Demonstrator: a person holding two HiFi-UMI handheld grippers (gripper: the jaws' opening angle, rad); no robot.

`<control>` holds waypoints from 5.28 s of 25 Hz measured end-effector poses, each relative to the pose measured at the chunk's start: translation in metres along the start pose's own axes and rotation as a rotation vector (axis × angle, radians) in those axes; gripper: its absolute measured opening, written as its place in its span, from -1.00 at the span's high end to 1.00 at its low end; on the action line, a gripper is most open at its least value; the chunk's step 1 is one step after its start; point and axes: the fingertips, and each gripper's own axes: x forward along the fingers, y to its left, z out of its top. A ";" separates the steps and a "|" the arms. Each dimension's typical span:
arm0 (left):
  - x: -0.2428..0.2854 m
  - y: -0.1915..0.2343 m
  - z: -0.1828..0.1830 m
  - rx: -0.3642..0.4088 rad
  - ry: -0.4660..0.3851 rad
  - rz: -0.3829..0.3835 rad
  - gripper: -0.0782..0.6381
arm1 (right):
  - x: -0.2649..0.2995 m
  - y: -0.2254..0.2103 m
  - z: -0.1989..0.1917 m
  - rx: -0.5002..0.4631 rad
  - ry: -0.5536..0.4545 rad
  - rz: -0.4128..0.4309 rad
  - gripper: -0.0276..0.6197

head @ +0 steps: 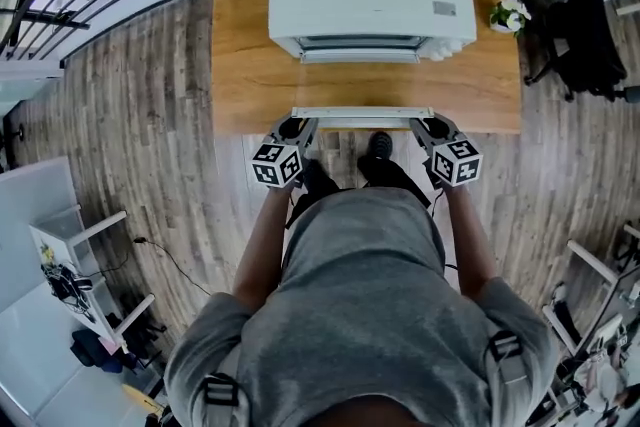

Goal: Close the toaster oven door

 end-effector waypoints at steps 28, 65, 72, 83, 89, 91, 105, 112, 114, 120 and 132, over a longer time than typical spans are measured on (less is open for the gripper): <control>-0.007 -0.001 0.056 -0.074 -0.203 0.158 0.45 | -0.004 0.003 0.059 0.141 -0.057 0.278 0.54; 0.024 0.002 0.139 -0.538 -0.314 -0.447 0.39 | 0.004 -0.015 0.146 0.512 -0.319 0.189 0.51; 0.032 0.008 0.152 -0.615 -0.363 -0.496 0.34 | 0.010 -0.013 0.176 0.497 -0.428 0.252 0.50; 0.038 0.013 0.164 -0.628 -0.393 -0.512 0.28 | 0.014 -0.014 0.193 0.461 -0.466 0.268 0.44; 0.040 0.016 0.170 -0.642 -0.420 -0.521 0.25 | 0.014 -0.026 0.186 0.504 -0.444 0.191 0.31; 0.038 0.013 0.171 -0.621 -0.421 -0.530 0.25 | 0.012 -0.030 0.180 0.533 -0.433 0.163 0.31; 0.040 0.010 0.170 -0.495 -0.425 -0.461 0.20 | 0.010 -0.025 0.177 0.487 -0.445 0.171 0.31; 0.031 0.017 0.167 -0.345 -0.416 -0.322 0.19 | 0.003 -0.025 0.168 0.357 -0.423 0.065 0.38; 0.029 0.018 0.164 -0.310 -0.424 -0.308 0.19 | 0.000 -0.024 0.167 0.219 -0.418 -0.006 0.37; 0.019 0.015 0.157 -0.161 -0.417 -0.236 0.20 | -0.004 -0.012 0.164 -0.119 -0.381 -0.154 0.55; -0.001 -0.016 0.151 0.181 -0.370 -0.051 0.59 | -0.018 -0.005 0.146 -0.287 -0.302 -0.195 0.86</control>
